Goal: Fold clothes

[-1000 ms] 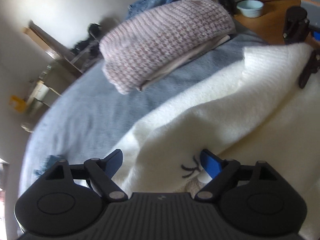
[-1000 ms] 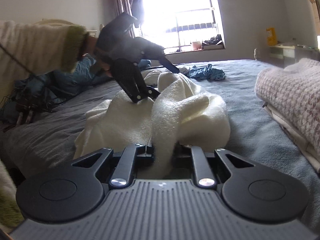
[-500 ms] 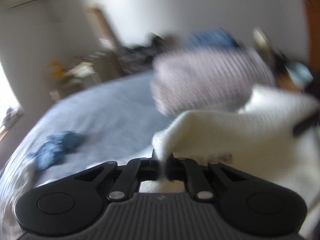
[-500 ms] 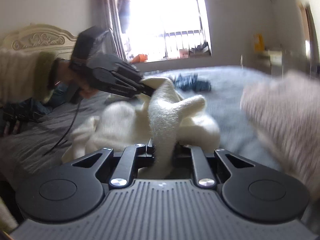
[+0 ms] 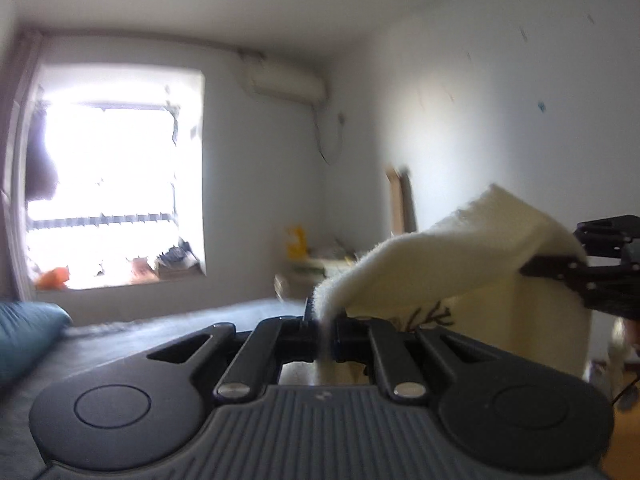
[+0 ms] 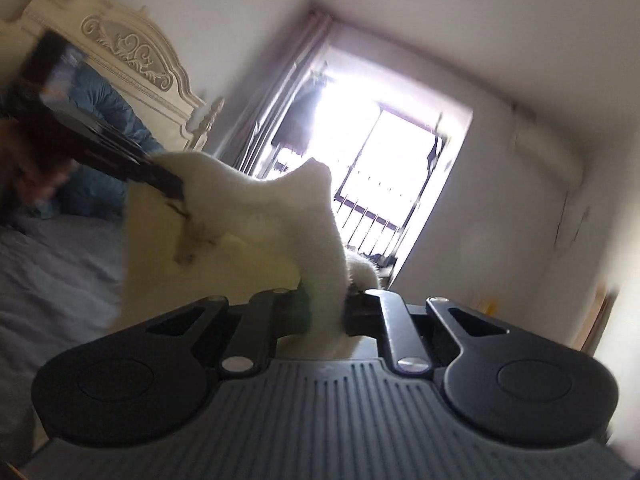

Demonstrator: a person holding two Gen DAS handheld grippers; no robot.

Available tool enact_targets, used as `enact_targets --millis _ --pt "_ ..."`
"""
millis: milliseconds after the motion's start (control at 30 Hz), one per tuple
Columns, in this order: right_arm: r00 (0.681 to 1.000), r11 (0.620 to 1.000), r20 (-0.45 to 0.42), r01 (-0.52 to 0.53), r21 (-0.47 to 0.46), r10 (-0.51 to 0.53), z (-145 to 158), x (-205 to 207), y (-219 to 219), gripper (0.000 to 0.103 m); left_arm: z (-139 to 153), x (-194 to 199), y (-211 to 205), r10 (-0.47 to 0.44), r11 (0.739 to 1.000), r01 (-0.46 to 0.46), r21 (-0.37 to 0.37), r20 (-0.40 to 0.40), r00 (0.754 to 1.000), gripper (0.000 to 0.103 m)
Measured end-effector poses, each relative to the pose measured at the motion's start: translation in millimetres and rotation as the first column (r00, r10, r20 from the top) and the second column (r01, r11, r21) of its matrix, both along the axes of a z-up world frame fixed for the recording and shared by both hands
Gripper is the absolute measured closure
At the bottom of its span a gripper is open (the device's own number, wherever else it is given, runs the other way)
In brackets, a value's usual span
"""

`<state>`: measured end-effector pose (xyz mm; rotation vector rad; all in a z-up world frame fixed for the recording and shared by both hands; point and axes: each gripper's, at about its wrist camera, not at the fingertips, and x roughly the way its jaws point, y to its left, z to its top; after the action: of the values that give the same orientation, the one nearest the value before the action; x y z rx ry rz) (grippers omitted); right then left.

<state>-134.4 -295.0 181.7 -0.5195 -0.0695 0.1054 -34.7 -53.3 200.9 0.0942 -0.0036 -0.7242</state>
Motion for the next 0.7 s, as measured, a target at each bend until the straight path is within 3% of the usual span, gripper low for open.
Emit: enact_targets --millis 233,367,700 --pt "0.986 0.986 0.169 0.027 -0.164 0.001 73.4 -18.6 42.2 0.093 69.6 -62.1 30.5 0.107 0.99 -0.094 -0.108 0.122 0.987 0.096" --pt "0.972 0.981 0.234 0.041 -0.188 0.005 102.4 -40.1 57.4 0.093 91.6 -98.0 34.3 0.143 0.985 -0.121 -0.125 0.195 0.97 0.096" --pt "0.946 0.98 0.322 0.017 -0.199 0.048 126.8 -96.5 72.5 0.093 117.0 -161.1 46.1 0.191 0.977 -0.156 -0.146 0.272 0.943 0.096"
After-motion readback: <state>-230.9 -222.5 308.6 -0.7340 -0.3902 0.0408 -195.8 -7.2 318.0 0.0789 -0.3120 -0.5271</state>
